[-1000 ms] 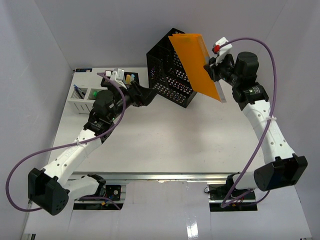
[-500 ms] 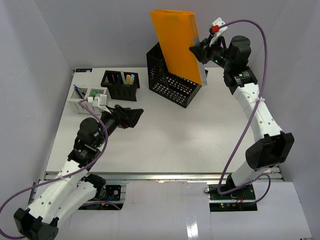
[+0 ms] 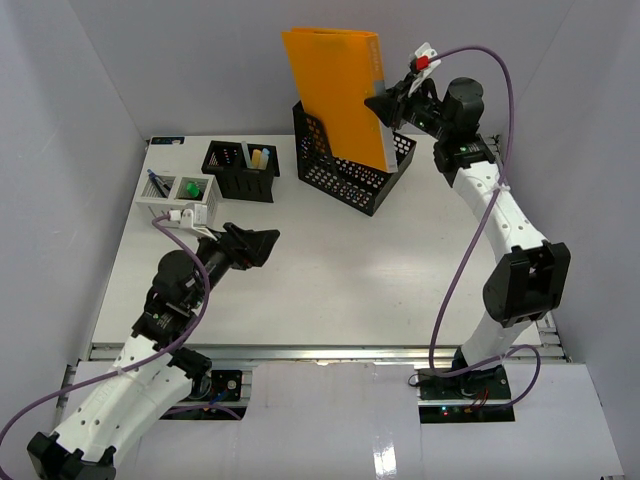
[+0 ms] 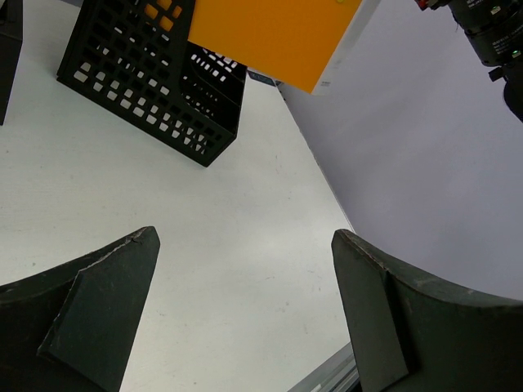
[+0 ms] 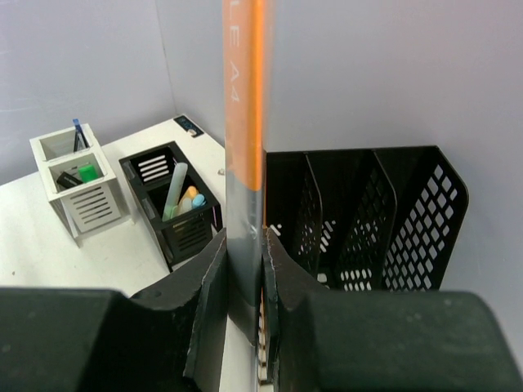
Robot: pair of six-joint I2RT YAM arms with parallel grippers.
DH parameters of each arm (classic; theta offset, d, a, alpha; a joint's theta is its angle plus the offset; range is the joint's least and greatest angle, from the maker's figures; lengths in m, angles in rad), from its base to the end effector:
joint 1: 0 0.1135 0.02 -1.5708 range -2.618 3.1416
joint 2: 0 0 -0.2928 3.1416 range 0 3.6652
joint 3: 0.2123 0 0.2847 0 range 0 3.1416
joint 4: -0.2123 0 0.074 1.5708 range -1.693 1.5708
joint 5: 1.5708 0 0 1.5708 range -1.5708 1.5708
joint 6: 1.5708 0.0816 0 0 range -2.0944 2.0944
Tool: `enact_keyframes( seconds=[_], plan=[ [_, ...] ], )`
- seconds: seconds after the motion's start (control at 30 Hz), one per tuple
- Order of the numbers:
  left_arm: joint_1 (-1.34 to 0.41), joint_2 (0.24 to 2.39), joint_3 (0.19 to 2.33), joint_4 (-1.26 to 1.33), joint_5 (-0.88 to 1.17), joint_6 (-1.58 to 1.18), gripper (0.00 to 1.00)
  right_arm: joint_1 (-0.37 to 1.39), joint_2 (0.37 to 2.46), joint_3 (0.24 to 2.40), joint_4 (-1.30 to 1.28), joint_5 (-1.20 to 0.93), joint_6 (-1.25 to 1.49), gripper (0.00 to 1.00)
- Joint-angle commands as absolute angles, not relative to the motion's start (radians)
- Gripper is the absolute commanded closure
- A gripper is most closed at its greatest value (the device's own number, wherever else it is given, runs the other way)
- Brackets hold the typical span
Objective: Organize the desk
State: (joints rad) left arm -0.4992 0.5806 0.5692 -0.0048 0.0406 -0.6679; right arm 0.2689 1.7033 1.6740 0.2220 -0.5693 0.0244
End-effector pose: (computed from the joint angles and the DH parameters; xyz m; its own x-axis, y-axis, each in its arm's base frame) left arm 0.1825 -0.1033 0.3284 -0.3295 -0.5252 -0.7846 0.3947 0.6783 -0.6198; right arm 0.4498 0.1696 0.4829 0.1667 0.0672 -0.9837 -0.7381 0.6700 -0.0793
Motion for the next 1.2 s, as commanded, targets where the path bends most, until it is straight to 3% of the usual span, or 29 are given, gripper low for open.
enact_keyframes(
  seconds=[0.0, 0.37, 0.63, 1.17],
  plan=[
    [-0.494, 0.577, 0.555, -0.012, 0.038, -0.681, 0.02, 0.265, 1.719, 1.626, 0.480, -0.593, 0.063, 0.92],
    [-0.494, 0.595, 0.541, 0.014, 0.046, -0.678, 0.02, 0.199, 1.805, 1.334, 1.138, -0.731, 0.300, 0.92],
    [-0.494, 0.629, 0.538, 0.041, 0.057, -0.683, 0.02, 0.169, 1.919, 1.298, 1.498, -0.753, 0.447, 0.92],
    [-0.494, 0.673, 0.558, 0.046, 0.060, -0.669, 0.02, 0.169, 2.011, 1.378, 1.581, -0.740, 0.430, 0.92]
  ],
)
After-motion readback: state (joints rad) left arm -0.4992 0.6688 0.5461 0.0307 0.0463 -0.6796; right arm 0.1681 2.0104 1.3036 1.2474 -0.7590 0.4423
